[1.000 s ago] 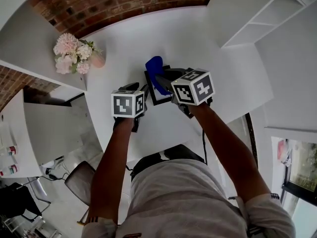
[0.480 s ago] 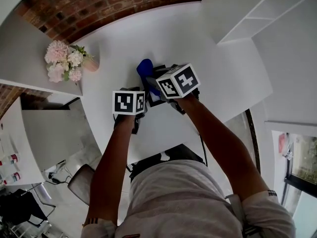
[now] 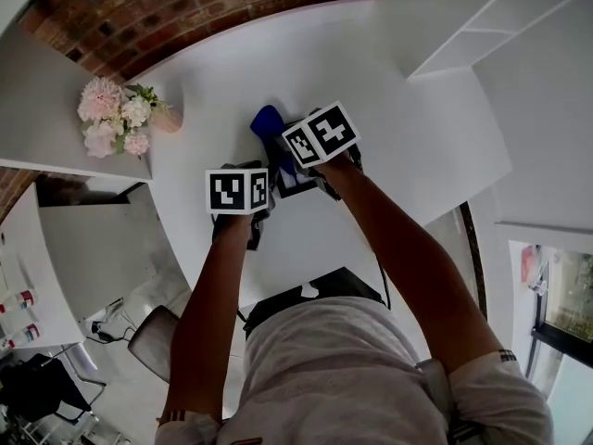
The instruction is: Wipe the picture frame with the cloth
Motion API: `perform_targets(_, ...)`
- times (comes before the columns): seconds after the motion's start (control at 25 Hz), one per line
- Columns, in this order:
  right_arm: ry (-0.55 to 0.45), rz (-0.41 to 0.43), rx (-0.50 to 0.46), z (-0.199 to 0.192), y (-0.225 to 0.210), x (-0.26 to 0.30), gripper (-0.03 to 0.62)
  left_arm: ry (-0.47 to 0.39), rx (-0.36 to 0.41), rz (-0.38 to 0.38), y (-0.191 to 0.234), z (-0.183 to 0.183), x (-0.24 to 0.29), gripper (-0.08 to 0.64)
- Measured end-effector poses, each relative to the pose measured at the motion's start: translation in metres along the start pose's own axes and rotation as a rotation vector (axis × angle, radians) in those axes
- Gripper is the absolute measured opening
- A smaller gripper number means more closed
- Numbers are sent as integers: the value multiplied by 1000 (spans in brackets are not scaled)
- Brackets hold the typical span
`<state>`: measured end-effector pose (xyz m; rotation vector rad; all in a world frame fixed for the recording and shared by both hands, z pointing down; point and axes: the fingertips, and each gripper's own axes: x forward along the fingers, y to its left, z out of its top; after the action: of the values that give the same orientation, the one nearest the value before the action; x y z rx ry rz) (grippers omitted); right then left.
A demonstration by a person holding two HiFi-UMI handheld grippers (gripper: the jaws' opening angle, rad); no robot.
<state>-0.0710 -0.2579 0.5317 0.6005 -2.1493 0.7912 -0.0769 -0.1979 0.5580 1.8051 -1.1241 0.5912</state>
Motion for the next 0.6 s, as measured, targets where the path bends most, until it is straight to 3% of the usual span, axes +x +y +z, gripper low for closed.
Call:
perform_targets(0.48,-2,-143,65,-31,-65,-50,49,-19,-14,-9,2,0,0,144)
perform_targets(0.6,-24,-144,71,-32,-65,-64,49,-21,-12,-8,2,0,0,144)
